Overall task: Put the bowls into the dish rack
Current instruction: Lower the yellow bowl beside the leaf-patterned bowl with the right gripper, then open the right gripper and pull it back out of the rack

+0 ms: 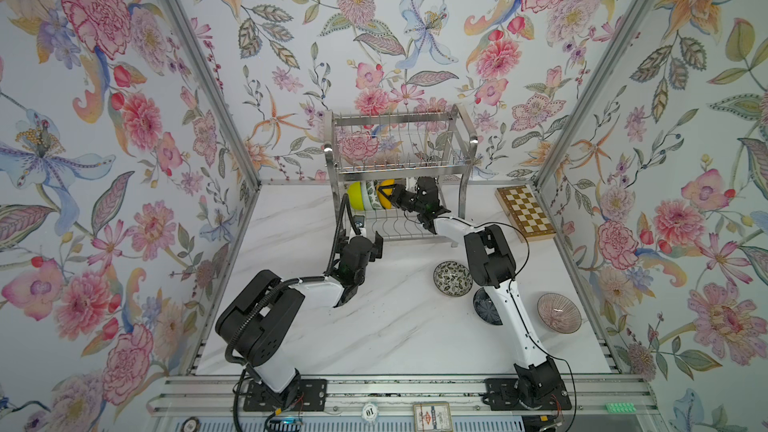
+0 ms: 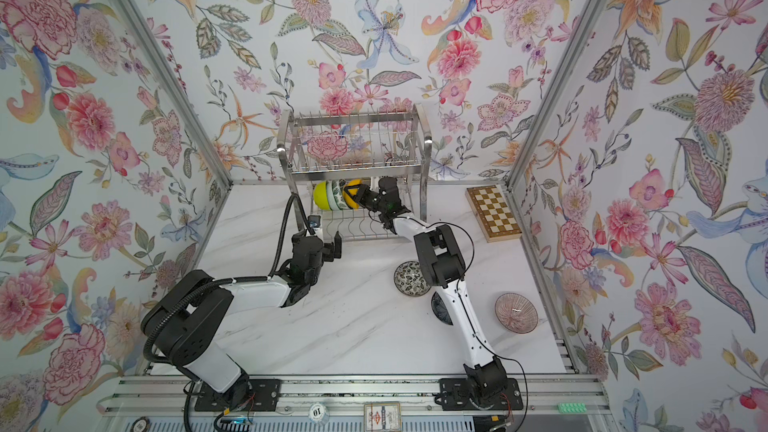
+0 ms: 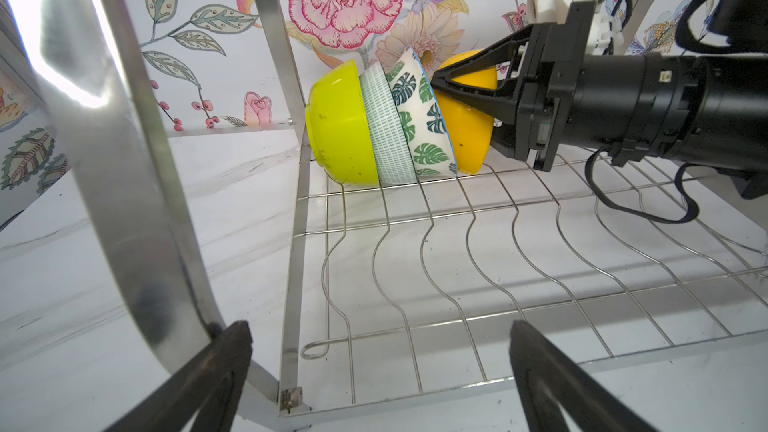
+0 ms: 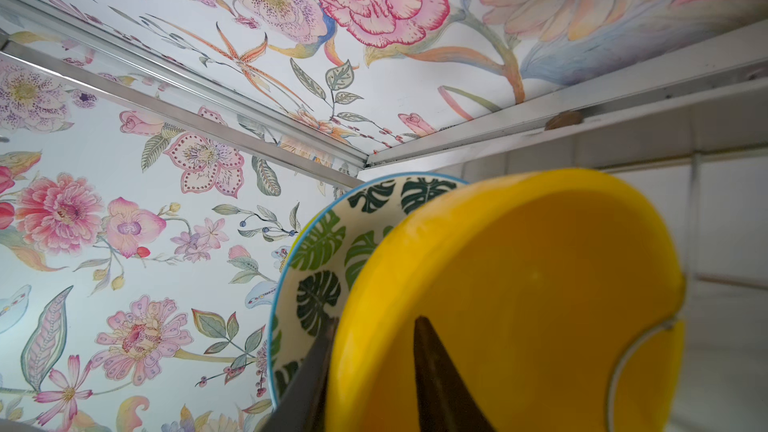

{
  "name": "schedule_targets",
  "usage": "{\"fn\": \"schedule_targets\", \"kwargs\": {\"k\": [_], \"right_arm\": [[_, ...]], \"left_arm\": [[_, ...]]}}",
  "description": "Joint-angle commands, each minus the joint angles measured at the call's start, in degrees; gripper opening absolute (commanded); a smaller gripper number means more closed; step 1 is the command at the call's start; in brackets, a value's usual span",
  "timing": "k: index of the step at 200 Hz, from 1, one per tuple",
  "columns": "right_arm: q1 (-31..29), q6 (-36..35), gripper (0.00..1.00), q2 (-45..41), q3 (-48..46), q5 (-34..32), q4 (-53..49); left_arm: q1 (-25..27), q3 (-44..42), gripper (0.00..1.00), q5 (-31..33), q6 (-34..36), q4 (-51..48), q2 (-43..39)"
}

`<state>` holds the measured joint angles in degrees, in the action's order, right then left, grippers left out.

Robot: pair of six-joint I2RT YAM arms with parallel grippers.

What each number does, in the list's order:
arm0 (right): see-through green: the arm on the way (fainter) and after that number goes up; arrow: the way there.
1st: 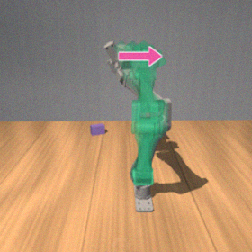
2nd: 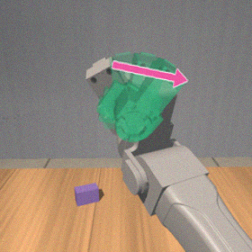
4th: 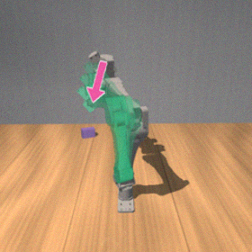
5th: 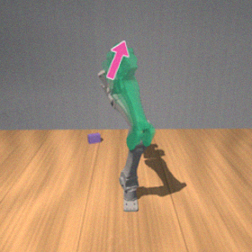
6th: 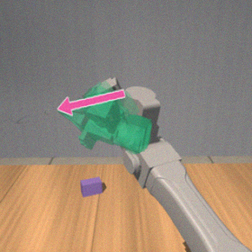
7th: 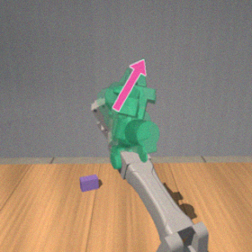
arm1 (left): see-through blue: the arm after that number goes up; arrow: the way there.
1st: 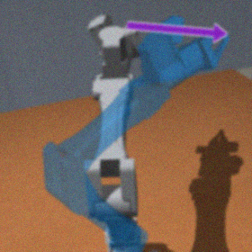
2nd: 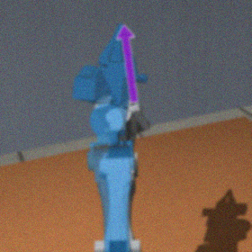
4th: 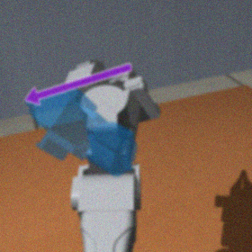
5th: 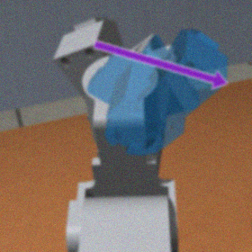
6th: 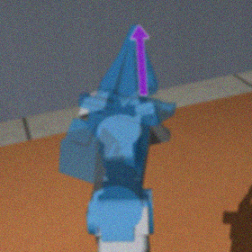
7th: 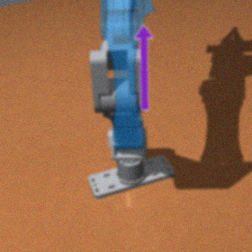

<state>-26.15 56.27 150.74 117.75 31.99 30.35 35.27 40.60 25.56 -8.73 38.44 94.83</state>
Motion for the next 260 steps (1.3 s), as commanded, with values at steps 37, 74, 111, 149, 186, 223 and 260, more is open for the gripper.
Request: {"fn": "schedule_targets", "kwargs": {"k": [37, 74, 111, 149, 186, 223, 260], "right_arm": [[0.37, -2.83, 0.36, -4.39, -1.21, -1.93, -3.72], [0.26, -2.92, 0.37, -5.18, -1.82, -2.28, -3.78], [0.13, -3.03, 0.42, -5.86, -2.24, -2.28, -3.98], [-0.13, -3.0, 0.54, -7.51, -4.4, -2.89, -2.88], [-0.38, -3.07, 0.66, -10.26, -8.7, -3.75, -0.11], [-0.53, -3.87, 0.72, -13.37, -13.49, -5.23, 1.91], [-0.63, -4.05, 0.82, -17.35, -20.06, -7.44, 4.94]], "left_arm": [[-0.39, -0.28, 0.99, 1.07, -1.44, -1.99, -2.1], [-0.02, -0.52, 0.99, 0.98, -1.99, -2.48, -2.72], [0.32, -1.11, 0.99, 1.26, -2.08, -2.67, -3.58], [0.42, -1.35, 0.99, 1.44, -2.27, -3.41, -4.46], [0.97, -1.72, 0.99, 1.73, -2.43, -3.83, -4.74], [1.67, -1.99, 0.99, 2.27, -3.09, -4.84, -7.01], [2.68, -2.33, 0.99, 2.96, -3.23, -5.45, -8.04]]}}
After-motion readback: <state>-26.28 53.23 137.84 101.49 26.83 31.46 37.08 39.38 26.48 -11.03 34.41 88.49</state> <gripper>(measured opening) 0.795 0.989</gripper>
